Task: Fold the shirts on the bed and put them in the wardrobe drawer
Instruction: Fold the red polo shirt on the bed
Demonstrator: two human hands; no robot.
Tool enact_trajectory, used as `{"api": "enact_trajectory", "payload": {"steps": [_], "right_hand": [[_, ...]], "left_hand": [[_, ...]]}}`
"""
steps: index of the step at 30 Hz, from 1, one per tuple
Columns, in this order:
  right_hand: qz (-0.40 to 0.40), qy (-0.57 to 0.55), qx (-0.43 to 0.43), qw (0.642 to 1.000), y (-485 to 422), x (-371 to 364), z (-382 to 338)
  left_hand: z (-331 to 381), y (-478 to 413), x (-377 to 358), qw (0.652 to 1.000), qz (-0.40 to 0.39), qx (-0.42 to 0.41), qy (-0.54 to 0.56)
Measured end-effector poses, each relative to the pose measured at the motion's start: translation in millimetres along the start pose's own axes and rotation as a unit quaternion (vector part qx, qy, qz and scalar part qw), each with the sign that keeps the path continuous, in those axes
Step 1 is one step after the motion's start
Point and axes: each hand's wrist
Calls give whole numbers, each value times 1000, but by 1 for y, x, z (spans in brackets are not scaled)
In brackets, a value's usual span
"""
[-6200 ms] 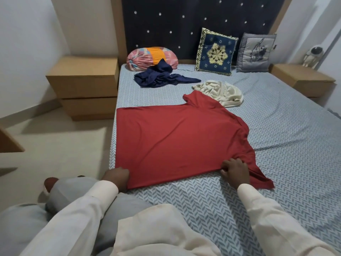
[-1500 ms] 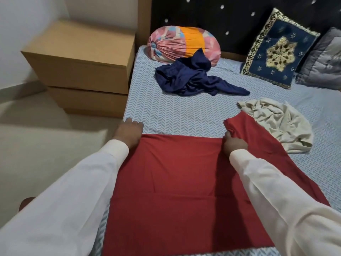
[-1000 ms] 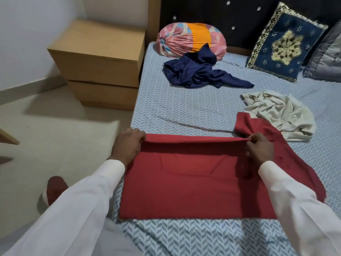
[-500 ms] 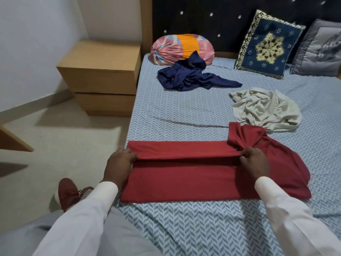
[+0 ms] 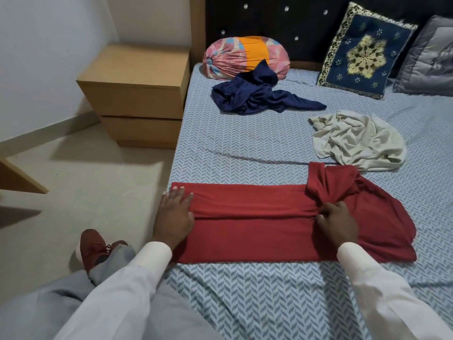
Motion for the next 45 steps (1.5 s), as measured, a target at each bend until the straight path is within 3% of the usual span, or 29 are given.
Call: {"api": "enact_trajectory", "payload": {"steps": [4, 9, 16, 18, 20, 22, 25, 29, 31, 33, 36, 41, 45], "right_hand": [[127, 21, 84, 988, 3, -11, -21], [95, 136, 131, 977, -14, -30, -63], [9, 238, -5, 971, -101, -14, -35], [27, 179, -73, 981, -114, 8, -25], [71, 13, -170, 983, -114, 29, -14], [128, -162, -268, 941, -100, 42, 2], [230, -331, -357, 842, -64, 44, 35], [333, -407, -421, 739, -26, 33, 72], [365, -414, -444, 706, -15, 37, 84], [387, -377, -431, 722, -12, 42, 92], [357, -305, -374, 800, -22, 59, 100], [134, -116, -285, 942, -71, 79, 97], [-8, 24, -218, 976, -106, 85, 84]], "left_hand": [[77, -10, -12, 991, -93, -39, 83], [139, -5, -48, 976, -204, -67, 35], [141, -11, -61, 963, -266, -50, -16], [142, -13, -62, 959, -280, -46, -19], [143, -14, -61, 955, -291, -45, -25], [143, -14, -59, 954, -295, -45, -30], [146, -15, -56, 952, -300, -45, -35], [148, -14, -51, 949, -310, -45, -46], [149, -12, -49, 949, -305, -46, -58], [146, -10, -48, 950, -303, -44, -65], [148, -11, -48, 950, -304, -44, -63], [148, -12, -50, 947, -313, -43, -63], [147, -12, -50, 946, -316, -41, -61]]}}
Point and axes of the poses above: each hand's wrist, its own y-axis away from the middle knuckle, its own x-axis out of the back of the hand, z = x × y, and after that the axes turned 2 degrees about x, right-handed
